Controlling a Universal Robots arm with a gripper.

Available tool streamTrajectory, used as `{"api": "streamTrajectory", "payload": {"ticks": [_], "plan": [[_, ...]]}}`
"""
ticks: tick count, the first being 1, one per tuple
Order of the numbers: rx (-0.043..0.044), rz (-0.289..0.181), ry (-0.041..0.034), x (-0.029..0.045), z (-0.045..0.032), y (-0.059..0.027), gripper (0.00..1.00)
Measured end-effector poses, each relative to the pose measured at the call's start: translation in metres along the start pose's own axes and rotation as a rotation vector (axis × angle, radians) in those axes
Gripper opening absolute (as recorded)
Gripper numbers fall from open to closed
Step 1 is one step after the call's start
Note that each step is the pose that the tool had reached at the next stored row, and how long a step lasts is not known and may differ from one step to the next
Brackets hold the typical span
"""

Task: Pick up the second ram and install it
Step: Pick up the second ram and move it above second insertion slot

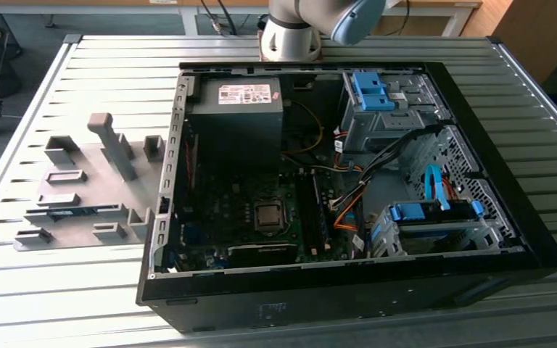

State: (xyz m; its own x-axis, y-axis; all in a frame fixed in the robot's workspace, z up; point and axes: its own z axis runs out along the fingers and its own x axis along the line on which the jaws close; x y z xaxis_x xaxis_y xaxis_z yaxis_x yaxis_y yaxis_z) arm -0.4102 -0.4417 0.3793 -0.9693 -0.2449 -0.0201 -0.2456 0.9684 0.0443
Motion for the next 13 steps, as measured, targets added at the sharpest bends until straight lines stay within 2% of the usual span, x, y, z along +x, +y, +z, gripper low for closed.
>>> {"api": "streamTrajectory", "payload": {"ticks": [7,13], "plan": [[-0.0002,-0.008,0.0004,0.0000,0.0000,0.0000,0.11],[-0.0020,-0.096,0.0043,0.0004,0.0000,0.0001,0.11]]}}
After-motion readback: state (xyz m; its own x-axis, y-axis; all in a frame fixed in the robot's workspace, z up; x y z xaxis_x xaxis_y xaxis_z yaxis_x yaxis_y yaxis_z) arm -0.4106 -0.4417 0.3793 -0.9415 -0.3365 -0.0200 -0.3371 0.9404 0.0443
